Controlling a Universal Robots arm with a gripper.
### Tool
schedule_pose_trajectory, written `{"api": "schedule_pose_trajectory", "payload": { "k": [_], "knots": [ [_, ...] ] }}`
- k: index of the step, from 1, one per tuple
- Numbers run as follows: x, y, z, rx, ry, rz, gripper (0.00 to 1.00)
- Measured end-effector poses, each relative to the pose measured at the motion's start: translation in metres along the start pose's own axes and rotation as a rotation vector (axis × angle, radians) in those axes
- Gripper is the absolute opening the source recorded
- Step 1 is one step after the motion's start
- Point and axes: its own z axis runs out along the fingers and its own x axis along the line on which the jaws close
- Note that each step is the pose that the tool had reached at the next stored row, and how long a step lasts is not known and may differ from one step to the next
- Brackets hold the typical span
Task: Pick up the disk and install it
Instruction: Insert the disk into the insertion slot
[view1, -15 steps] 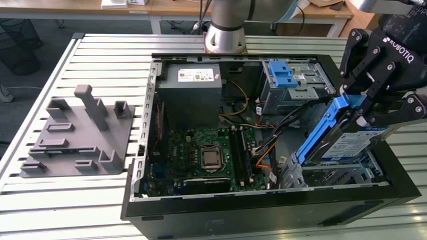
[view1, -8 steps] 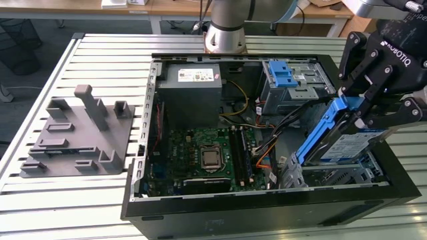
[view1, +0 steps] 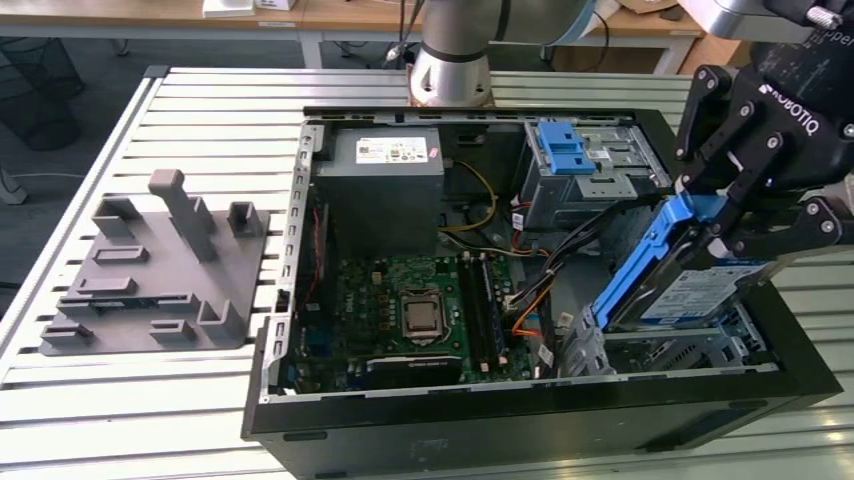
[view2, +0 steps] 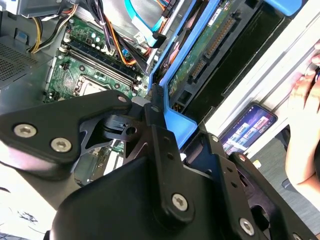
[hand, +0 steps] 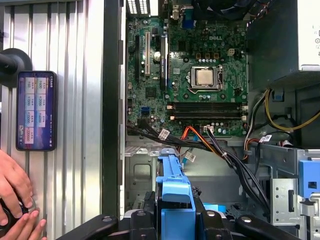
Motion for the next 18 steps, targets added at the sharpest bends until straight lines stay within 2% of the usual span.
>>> {"api": "schedule_pose_trajectory", "payload": {
  "k": [2,3,18],
  "knots": [
    [0.0000,0.0001,0.0002,0.0000,0.0003,0.000,0.38],
    [0.0000,0.0001,0.0004,0.0000,0.0001,0.000,0.44],
    [0.0000,0.0002,0.0009,0.0000,0.0000,0.000,0.42]
  ]
}}
